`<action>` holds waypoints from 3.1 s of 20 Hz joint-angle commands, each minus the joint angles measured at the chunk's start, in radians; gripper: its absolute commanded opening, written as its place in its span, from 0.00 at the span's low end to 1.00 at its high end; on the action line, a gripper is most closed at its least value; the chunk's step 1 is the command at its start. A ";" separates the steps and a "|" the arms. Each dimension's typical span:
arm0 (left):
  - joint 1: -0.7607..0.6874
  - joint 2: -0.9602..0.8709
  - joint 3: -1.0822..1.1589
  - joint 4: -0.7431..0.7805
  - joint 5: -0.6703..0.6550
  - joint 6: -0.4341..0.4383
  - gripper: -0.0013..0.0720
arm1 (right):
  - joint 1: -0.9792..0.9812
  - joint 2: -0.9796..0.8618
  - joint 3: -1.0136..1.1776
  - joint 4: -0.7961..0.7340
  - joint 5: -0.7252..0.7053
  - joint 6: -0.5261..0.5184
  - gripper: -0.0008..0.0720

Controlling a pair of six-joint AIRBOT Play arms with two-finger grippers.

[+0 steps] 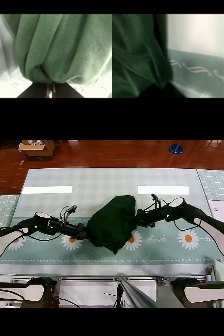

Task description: Fold the shirts.

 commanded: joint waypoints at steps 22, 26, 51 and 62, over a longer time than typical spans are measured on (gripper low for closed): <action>0.084 0.646 0.981 0.312 -0.018 -0.387 0.04 | -0.212 0.722 0.705 -0.302 0.227 0.034 0.06; 0.053 0.676 1.189 0.312 -0.018 -0.406 0.04 | -0.213 0.743 0.880 -0.280 0.222 0.092 0.06; 0.053 0.532 1.008 0.577 -0.311 -0.511 0.04 | -0.177 0.284 1.119 -0.610 0.806 0.129 0.06; 0.005 -0.009 0.964 0.382 0.074 -0.458 0.12 | -0.176 -0.127 1.119 -0.380 0.379 0.101 0.06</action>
